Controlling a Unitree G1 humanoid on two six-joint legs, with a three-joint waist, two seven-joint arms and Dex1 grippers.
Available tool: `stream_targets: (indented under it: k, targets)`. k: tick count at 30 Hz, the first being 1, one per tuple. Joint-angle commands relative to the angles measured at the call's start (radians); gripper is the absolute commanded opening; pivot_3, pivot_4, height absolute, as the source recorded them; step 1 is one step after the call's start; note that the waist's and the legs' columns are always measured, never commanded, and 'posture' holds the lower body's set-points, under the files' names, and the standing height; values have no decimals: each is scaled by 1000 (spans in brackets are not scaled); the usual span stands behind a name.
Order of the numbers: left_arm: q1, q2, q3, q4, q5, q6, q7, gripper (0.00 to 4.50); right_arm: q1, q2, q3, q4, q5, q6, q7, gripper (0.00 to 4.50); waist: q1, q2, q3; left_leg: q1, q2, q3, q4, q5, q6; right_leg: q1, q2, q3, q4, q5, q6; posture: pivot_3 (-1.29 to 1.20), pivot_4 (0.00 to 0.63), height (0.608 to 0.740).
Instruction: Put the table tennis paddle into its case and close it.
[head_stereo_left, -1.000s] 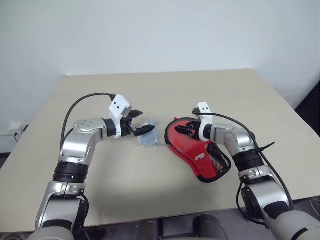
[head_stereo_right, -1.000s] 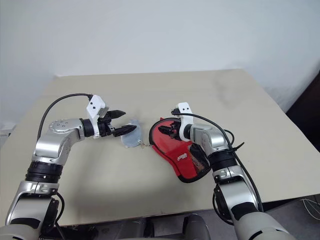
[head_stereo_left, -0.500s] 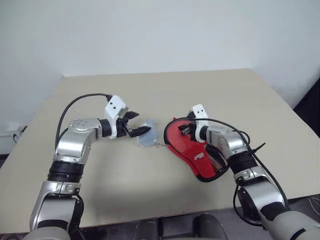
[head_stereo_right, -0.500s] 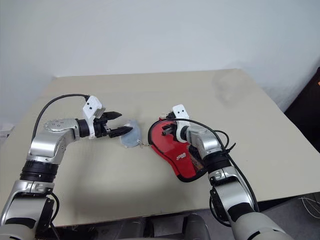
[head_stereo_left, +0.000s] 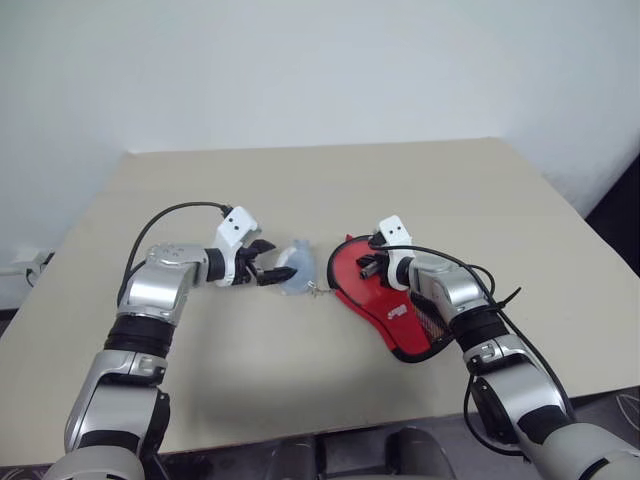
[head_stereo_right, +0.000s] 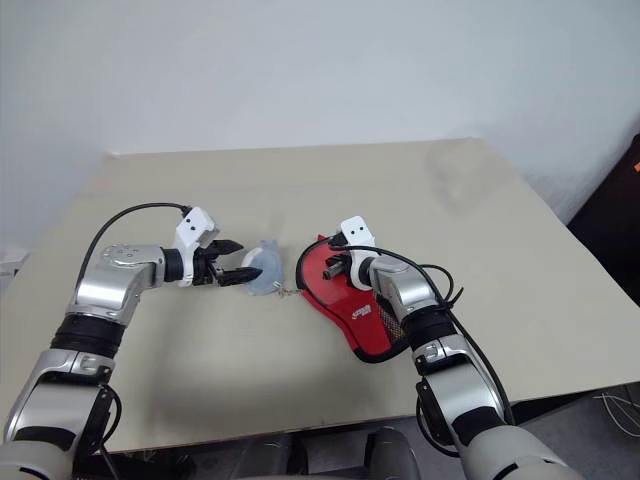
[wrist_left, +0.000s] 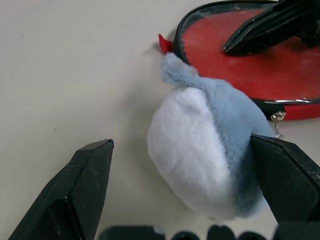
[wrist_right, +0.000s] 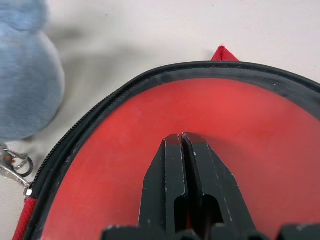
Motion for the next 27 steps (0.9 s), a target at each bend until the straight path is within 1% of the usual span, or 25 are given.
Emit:
stream_targets:
  k: [1,3,5,12,13,14,21,24,25,27]
  targets:
    - [-44,-20,-17,34,23,0,-2,4500,1,4,-6,-9,-13,1,-1,76,0,0,0,0,0,0,0,0,0,0,0,0,0,0,0,0,0,688]
    - [-49,-24,-36,25,-3,78,-61,4500,3,2,-10,-14,-14,6,-3,76,0,0,0,0,0,0,0,0,0,0,0,0,0,0,0,0,0,688]
    - [-45,-22,-48,9,-14,117,-100,4500,4,1,-14,-16,-13,10,-5,76,-3,0,0,0,0,0,0,1,0,0,0,0,0,0,0,0,0,688]
    - [-51,-48,-43,41,-4,156,-90,4500,5,-5,-25,-18,-14,15,-14,76,-9,0,0,0,0,-1,0,1,1,0,0,0,0,0,0,0,0,688]
    - [-52,-53,-33,44,-9,156,-83,4127,6,-5,-25,-20,-15,16,-14,0,-11,0,0,0,0,-1,0,1,1,0,0,0,0,0,0,0,0,688]
    - [-53,-55,-27,45,-11,155,-81,3937,6,-6,-25,-20,-16,17,-15,0,-12,0,0,0,0,-1,0,1,1,0,0,0,0,0,0,0,0,688]
    - [-70,-70,-27,80,3,139,-56,1477,11,-3,-16,-20,-19,26,-12,0,-12,0,0,0,0,-1,0,2,0,1,0,0,0,1,-1,0,0,688]
    - [-98,-80,-34,127,30,118,-13,720,15,-1,-12,-25,-20,32,-12,0,-12,0,0,1,0,-1,0,3,0,1,0,0,0,1,-1,0,0,688]
    - [-110,-83,-38,151,40,113,-3,547,16,-1,-10,-25,-22,33,-12,0,-12,0,0,1,0,-2,0,3,0,1,0,0,0,1,-2,0,0,688]
    - [-132,-89,-36,195,53,89,21,547,18,-2,-2,-21,-32,36,-16,0,-12,0,0,1,0,-2,0,4,0,1,0,0,0,1,-2,0,0,688]
